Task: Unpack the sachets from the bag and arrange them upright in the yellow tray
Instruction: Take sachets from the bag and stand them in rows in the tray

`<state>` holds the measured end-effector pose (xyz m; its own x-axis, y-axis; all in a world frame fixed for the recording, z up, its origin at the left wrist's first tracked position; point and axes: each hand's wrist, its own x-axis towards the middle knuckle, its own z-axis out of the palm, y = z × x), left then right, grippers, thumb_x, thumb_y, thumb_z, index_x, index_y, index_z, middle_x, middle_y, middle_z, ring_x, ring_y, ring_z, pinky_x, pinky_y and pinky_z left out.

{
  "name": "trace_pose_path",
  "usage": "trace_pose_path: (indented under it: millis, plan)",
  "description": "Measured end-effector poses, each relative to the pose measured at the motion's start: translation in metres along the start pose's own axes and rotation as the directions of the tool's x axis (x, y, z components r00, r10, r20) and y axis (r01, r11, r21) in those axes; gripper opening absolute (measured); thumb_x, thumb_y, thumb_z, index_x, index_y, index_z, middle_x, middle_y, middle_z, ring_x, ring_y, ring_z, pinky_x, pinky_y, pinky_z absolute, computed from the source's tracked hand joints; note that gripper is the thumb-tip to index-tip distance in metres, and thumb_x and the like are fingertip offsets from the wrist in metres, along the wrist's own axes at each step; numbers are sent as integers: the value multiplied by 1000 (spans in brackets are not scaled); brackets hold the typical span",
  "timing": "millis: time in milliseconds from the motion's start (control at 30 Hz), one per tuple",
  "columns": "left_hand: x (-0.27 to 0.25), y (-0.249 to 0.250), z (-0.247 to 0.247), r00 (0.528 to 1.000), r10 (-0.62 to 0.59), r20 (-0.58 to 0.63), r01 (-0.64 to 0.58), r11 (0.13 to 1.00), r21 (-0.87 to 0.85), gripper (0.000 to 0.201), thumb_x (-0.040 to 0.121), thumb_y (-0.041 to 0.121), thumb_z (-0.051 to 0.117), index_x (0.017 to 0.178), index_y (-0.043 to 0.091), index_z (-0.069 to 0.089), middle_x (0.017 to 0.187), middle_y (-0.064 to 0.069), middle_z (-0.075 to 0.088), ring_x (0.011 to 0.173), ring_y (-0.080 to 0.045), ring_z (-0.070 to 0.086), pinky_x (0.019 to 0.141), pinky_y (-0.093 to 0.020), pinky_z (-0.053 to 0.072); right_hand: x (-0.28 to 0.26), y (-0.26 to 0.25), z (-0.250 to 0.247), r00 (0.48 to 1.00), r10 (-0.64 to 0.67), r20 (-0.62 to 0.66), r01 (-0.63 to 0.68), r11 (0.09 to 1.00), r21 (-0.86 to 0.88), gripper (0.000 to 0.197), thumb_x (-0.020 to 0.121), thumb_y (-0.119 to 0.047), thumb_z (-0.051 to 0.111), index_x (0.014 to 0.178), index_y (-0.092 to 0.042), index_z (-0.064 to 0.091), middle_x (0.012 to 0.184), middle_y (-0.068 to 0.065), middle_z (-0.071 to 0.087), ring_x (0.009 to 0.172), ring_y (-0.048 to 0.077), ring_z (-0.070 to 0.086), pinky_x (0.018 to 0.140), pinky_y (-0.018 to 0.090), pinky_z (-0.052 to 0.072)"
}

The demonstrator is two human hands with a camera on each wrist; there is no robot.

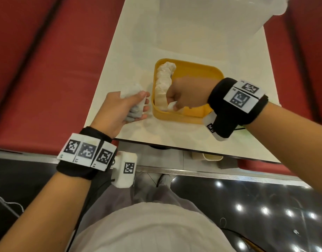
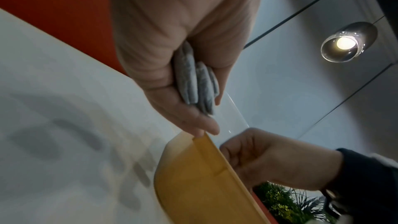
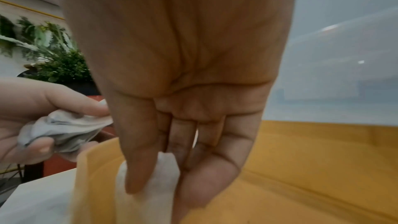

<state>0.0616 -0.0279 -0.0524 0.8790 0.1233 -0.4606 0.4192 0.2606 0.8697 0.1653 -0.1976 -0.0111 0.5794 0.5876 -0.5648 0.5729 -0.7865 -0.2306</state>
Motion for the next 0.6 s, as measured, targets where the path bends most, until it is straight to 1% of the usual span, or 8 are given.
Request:
trace_pose_path:
  millis: [33, 100, 200, 267, 333, 400, 467, 600]
  plan:
    - [1, -1, 2, 1000, -4, 4, 4, 1000, -2, 25, 92, 24, 63, 109, 6, 70, 87, -6, 73, 87, -19, 73, 70, -27, 60, 4, -1, -1, 1000, -6, 11, 5, 999, 32, 4, 90, -15, 63, 90, -17, 59, 72, -7, 52, 65, 18, 57, 61, 28, 48]
    - [4, -2, 5, 1000, -5, 14, 5, 1000, -1, 27, 93, 24, 62, 111, 6, 69, 68, 2, 70, 86, -19, 73, 72, -28, 60, 12, -2, -1, 1000, -22, -8, 22, 994, 104, 3, 91, -12, 60, 93, -12, 62, 74, -4, 54, 67, 21, 63, 64, 32, 53]
    - [8, -4, 6, 999, 1, 32, -2, 1000, 4, 28, 94, 25, 60, 113, 7, 68, 53, 8, 62, 82, -15, 73, 75, -29, 60, 19, 0, -3, 995, -3, -100, 24, 978, 207, 9, 92, -10, 60, 99, -5, 65, 91, 7, 64, 74, 21, 69, 66, 27, 56]
    - [9, -4, 6, 999, 2, 38, -2, 1000, 2, 28, 94, 25, 60, 114, 7, 68, 51, 9, 60, 81, -14, 72, 77, -30, 60, 22, 1, -6, 987, 21, -157, 21, 965, 261, 13, 90, -10, 64, 102, -5, 66, 96, 8, 67, 75, 19, 71, 69, 28, 58]
    - [10, -4, 4, 999, -4, 41, 4, 1000, 6, 28, 94, 25, 60, 114, 7, 68, 50, 9, 59, 82, -15, 72, 77, -31, 60, 23, 4, -9, 986, 51, -157, -5, 960, 279, 18, 87, -14, 69, 103, -7, 66, 89, 5, 68, 74, 19, 71, 71, 31, 60]
    - [10, -4, 2, 999, -10, 44, 9, 1000, 7, 28, 94, 25, 60, 114, 6, 68, 50, 9, 57, 83, -16, 72, 78, -31, 60, 23, 5, -13, 990, 66, -124, -38, 977, 211, 15, 84, -18, 72, 95, -9, 64, 83, 4, 69, 72, 20, 71, 71, 31, 59]
    - [11, -4, 1, 999, -15, 48, 15, 1000, 10, 29, 93, 25, 61, 113, 5, 68, 51, 8, 58, 85, -17, 72, 79, -33, 60, 22, 5, -15, 993, 71, -90, -56, 986, 155, 12, 84, -19, 72, 84, -13, 61, 80, 8, 72, 70, 21, 72, 71, 33, 59]
    - [12, -4, 1, 997, -17, 75, 15, 1000, 22, 29, 94, 26, 60, 114, 7, 68, 50, 9, 59, 88, -19, 72, 79, -33, 60, 26, -3, -16, 994, 71, -79, -63, 993, 100, 14, 86, -14, 68, 87, 0, 67, 77, 11, 73, 67, 20, 72, 72, 32, 58]
